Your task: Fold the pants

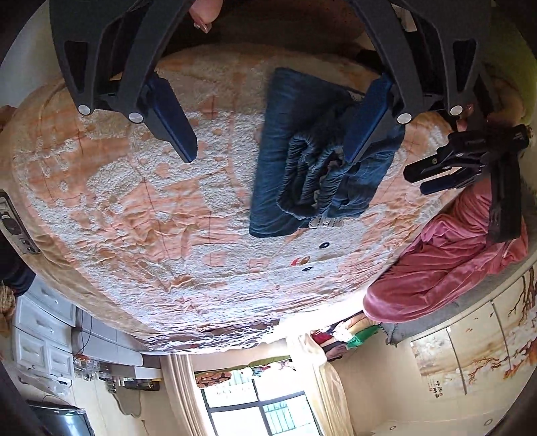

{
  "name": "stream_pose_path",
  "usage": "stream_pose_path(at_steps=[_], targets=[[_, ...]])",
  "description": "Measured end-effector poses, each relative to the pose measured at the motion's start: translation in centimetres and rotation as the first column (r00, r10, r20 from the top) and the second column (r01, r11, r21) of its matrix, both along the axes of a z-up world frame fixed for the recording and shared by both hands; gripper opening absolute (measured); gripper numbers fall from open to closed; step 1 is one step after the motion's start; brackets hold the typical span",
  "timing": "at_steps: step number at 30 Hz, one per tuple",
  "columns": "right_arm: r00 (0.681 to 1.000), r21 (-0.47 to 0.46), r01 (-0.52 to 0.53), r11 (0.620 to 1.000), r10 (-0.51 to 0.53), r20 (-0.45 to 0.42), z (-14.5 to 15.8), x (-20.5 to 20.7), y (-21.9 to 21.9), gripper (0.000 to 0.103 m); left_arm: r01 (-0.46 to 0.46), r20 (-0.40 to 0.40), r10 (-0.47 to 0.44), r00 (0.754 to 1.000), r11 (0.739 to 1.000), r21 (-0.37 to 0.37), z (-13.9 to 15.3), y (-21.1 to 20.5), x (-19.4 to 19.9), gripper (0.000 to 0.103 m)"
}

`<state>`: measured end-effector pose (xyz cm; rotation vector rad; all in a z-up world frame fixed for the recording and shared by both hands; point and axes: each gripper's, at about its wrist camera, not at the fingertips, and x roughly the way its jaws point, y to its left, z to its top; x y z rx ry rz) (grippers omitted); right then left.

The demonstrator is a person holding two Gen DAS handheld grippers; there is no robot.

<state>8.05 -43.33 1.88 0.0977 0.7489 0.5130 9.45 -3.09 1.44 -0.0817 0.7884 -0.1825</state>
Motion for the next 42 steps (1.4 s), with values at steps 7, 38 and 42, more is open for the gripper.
stream_pose_path(at_steps=[7, 38, 42], targets=[[1.000, -0.014, 0.014, 1.000, -0.015, -0.017, -1.0, 1.7, 0.7, 0.088, -0.010, -0.026, 0.010, 1.000, 1.000, 0.008, -1.2, -0.3, 0.5, 0.093], [0.984, 0.013, -0.046, 0.999, 0.047, -0.170, -5.6, 6.9, 2.8, 0.082, -0.065, -0.120, 0.063, 0.991, 0.998, -0.011, -4.9, -0.4, 2.3, 0.093], [0.976, 0.032, -0.080, 0.996, 0.085, -0.198, -6.2, 8.0, 3.8, 0.069, -0.066, -0.130, 0.064, 0.989, 0.998, -0.010, -5.4, -0.4, 2.6, 0.093]])
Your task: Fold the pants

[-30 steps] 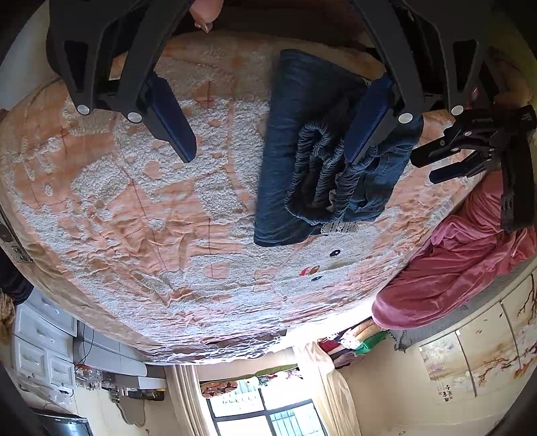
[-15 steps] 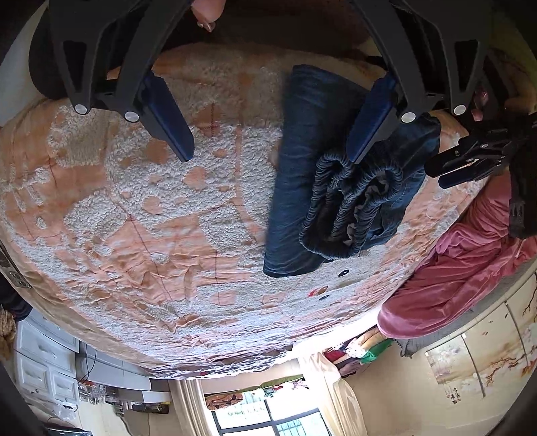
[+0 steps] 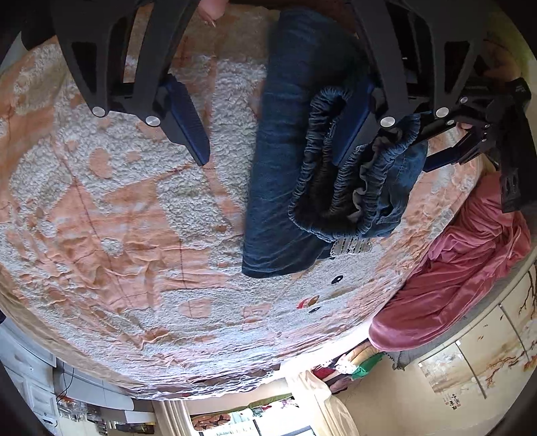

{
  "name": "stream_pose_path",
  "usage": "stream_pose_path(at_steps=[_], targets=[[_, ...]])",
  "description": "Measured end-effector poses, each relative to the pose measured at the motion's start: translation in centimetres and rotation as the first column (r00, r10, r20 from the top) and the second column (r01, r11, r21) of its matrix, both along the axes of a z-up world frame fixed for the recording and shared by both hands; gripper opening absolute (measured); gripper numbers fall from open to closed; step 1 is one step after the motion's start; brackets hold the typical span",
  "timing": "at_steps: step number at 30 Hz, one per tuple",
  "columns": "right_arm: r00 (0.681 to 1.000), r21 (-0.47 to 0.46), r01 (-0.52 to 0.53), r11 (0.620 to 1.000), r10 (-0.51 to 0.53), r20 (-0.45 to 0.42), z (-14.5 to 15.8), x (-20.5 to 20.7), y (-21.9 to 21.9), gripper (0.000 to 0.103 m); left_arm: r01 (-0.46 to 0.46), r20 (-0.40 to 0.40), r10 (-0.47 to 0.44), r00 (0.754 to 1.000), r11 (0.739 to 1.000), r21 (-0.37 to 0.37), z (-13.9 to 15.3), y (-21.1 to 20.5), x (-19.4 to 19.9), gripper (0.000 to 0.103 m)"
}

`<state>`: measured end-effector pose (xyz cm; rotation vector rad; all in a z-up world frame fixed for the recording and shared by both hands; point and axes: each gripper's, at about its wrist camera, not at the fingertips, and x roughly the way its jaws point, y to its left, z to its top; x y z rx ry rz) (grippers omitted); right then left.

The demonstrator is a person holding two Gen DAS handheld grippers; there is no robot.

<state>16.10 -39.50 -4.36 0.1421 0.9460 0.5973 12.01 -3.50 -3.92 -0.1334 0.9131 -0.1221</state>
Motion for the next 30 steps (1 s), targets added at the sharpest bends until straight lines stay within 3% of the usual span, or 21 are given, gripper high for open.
stream_pose_path(at_steps=[5, 11, 25, 30], targets=[[0.999, 0.033, -0.014, 0.999, 0.015, -0.046, -0.4, 1.3, 0.3, 0.066, -0.003, -0.011, 0.002, 1.000, 1.000, -0.023, -0.2, -0.1, 0.5, 0.093], [0.998, 0.071, -0.041, 0.997, 0.045, -0.054, -1.3, 1.5, 0.6, 0.055, 0.020, -0.015, -0.021, 1.000, 0.999, -0.026, -0.5, -0.8, 0.4, 0.093], [0.990, 0.112, -0.107, 0.988, 0.116, -0.075, -2.2, 3.2, 1.7, 0.052, 0.019, -0.018, -0.019, 1.000, 0.999, -0.043, -1.0, -1.1, 1.1, 0.093], [0.991, 0.152, -0.116, 0.982, 0.125, -0.053, -2.3, 2.3, 1.3, 0.036, 0.015, -0.005, -0.015, 1.000, 0.998, -0.056, -0.9, -1.6, 1.0, 0.089]])
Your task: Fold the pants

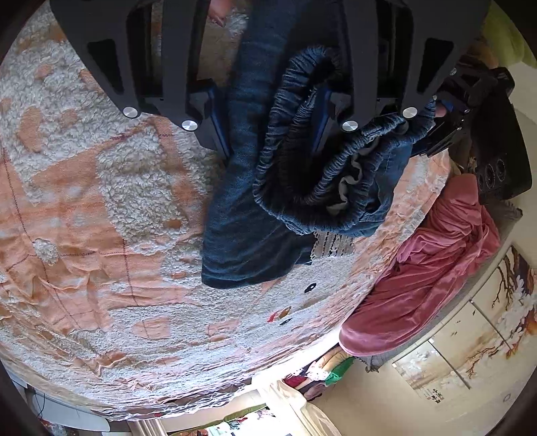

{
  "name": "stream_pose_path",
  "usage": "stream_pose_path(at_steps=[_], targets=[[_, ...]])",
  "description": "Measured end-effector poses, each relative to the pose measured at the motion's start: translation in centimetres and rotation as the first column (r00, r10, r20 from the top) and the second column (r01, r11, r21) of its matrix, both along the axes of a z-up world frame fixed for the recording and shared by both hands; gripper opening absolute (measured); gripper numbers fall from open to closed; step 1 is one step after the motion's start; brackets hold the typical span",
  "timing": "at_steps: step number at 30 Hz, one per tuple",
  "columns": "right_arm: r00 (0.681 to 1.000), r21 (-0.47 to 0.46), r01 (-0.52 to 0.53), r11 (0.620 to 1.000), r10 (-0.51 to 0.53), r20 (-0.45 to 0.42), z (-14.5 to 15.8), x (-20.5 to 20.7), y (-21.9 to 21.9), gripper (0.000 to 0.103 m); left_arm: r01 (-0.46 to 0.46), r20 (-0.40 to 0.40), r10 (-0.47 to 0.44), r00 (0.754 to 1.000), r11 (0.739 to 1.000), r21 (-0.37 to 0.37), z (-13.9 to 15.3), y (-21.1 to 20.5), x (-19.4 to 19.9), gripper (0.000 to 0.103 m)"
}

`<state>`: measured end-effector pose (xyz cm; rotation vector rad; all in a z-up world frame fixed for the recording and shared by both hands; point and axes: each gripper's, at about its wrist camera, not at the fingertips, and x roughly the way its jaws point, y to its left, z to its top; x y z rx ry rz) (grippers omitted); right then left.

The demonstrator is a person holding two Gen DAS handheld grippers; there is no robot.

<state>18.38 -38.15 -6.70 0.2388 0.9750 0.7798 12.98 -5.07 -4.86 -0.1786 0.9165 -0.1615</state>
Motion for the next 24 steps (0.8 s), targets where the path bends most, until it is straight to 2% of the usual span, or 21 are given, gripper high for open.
stream_pose_path(at_steps=[5, 8, 17, 24], targets=[[0.999, -0.003, 0.017, 1.000, -0.017, 0.045, 0.2, -0.7, 0.1, 0.027, 0.020, 0.023, -0.021, 1.000, 0.999, 0.026, 0.7, -1.1, -0.3, 0.062], [0.994, -0.035, 0.023, 0.999, -0.020, 0.108, 0.8, -1.5, 0.5, 0.024, 0.015, 0.032, -0.017, 0.999, 0.999, 0.047, 1.1, -1.3, -0.4, 0.053], [0.975, -0.099, 0.038, 0.994, -0.015, 0.221, 2.1, -2.7, 1.7, 0.021, 0.014, 0.051, -0.016, 0.999, 0.999, 0.049, 2.1, -1.3, -0.8, 0.051], [0.973, -0.098, 0.040, 0.994, -0.016, 0.232, 3.0, -3.0, 2.0, 0.019, 0.022, 0.076, -0.023, 0.997, 1.000, 0.014, 3.1, -0.7, -1.1, 0.049]])
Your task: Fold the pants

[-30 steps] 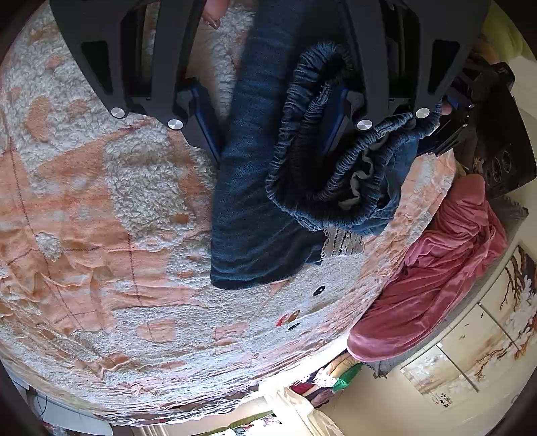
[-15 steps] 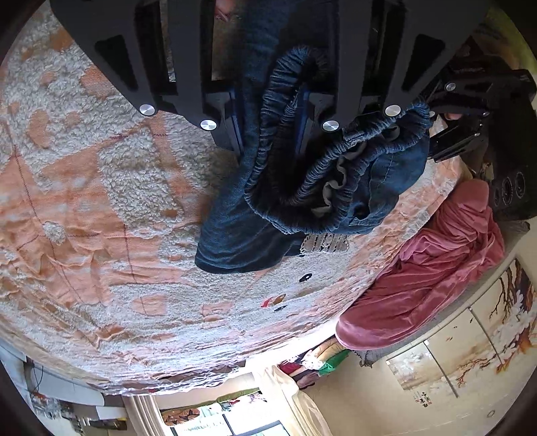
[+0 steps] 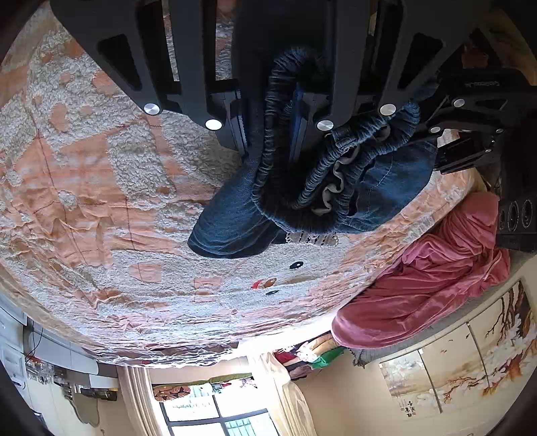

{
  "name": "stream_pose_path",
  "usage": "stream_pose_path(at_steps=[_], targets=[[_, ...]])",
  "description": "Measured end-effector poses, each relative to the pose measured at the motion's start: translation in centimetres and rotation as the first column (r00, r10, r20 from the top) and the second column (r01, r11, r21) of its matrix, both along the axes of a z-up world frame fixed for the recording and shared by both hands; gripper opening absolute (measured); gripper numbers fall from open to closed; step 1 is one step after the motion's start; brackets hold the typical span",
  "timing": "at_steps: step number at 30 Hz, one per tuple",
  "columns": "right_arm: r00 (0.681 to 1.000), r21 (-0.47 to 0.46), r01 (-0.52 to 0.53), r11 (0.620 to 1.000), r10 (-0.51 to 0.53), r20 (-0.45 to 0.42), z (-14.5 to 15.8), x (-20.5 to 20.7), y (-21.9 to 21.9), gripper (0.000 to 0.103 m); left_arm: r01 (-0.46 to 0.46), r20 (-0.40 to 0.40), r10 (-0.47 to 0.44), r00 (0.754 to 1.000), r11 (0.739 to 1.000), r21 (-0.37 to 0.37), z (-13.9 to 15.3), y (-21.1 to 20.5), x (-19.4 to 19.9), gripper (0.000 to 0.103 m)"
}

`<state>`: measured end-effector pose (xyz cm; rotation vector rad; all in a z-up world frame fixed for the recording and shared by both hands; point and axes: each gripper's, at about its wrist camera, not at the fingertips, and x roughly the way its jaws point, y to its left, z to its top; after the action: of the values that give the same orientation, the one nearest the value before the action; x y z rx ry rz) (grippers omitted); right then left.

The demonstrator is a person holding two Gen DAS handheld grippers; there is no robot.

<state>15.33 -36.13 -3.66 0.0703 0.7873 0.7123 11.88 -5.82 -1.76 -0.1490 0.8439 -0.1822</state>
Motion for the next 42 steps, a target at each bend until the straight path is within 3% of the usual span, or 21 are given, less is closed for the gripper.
stream_pose_path(at_steps=[7, 10, 12, 14, 16, 18, 19, 21, 22, 23, 24, 28, 35, 42], targets=[[1.000, -0.031, -0.007, 1.000, 0.008, 0.025, 0.8, 0.2, 1.4, 0.017, 0.000, 0.014, 0.000, 1.000, 1.000, -0.017, 0.5, 0.7, 0.5, 0.047], [1.000, -0.054, 0.016, 0.998, -0.016, -0.006, 0.0, 0.7, 1.3, 0.017, 0.005, 0.009, -0.005, 1.000, 1.000, -0.014, 0.3, 0.8, 0.6, 0.047], [0.999, -0.038, 0.029, 0.999, -0.031, -0.045, -0.5, 1.1, 0.7, 0.022, 0.006, -0.004, -0.006, 1.000, 1.000, -0.004, -0.2, 0.9, 0.6, 0.049], [0.997, -0.038, 0.037, 0.999, -0.039, -0.066, -0.8, 1.2, 0.3, 0.027, -0.004, -0.030, 0.003, 1.000, 1.000, -0.010, -0.8, 1.2, 0.8, 0.060], [0.995, -0.037, 0.048, 0.998, -0.052, -0.088, -1.2, 1.5, 0.0, 0.033, -0.004, -0.042, 0.004, 0.999, 1.000, -0.018, -1.3, 1.5, 1.0, 0.063], [0.989, -0.030, 0.075, 0.997, -0.078, -0.122, -1.8, 2.0, -0.4, 0.046, -0.001, -0.050, 0.000, 0.999, 1.000, -0.023, -1.7, 1.6, 1.2, 0.064], [0.986, -0.007, 0.076, 0.997, -0.077, -0.150, -2.1, 2.4, -0.6, 0.046, -0.002, -0.057, 0.000, 0.998, 0.999, -0.032, -2.0, 1.7, 1.4, 0.064], [0.980, 0.027, 0.078, 0.997, -0.072, -0.183, -2.6, 2.6, -0.9, 0.042, -0.001, -0.065, -0.002, 0.998, 0.999, -0.042, -2.4, 1.6, 1.7, 0.064], [0.980, 0.045, 0.069, 0.997, -0.060, -0.191, -2.8, 2.7, -0.9, 0.036, 0.000, -0.066, -0.003, 0.998, 0.999, -0.041, -2.6, 1.5, 1.8, 0.059], [0.977, 0.078, 0.053, 0.996, -0.035, -0.210, -2.9, 2.7, -0.9, 0.021, 0.005, -0.064, -0.008, 0.998, 0.999, -0.039, -2.6, 1.2, 1.8, 0.051], [0.974, 0.106, 0.052, 0.993, -0.027, -0.226, -2.9, 2.7, -0.9, 0.019, 0.008, -0.056, -0.009, 0.998, 1.000, -0.030, -2.4, 0.9, 1.7, 0.049], [0.984, 0.140, 0.052, 0.989, -0.027, -0.175, -1.5, 1.6, -0.9, 0.015, 0.011, -0.024, -0.011, 1.000, 1.000, -0.016, -1.2, 0.6, 1.3, 0.034], [1.000, 0.090, 0.013, 0.996, -0.011, -0.027, 2.6, 0.0, 0.8, 0.014, 0.007, 0.029, -0.006, 1.000, 1.000, -0.012, 1.3, 0.9, 0.8, 0.034], [0.999, 0.097, -0.020, 0.995, 0.017, 0.027, 5.3, 1.7, 3.1, 0.014, -0.027, 0.078, 0.029, 0.997, 0.999, -0.029, 3.7, 3.2, 1.9, 0.034]])
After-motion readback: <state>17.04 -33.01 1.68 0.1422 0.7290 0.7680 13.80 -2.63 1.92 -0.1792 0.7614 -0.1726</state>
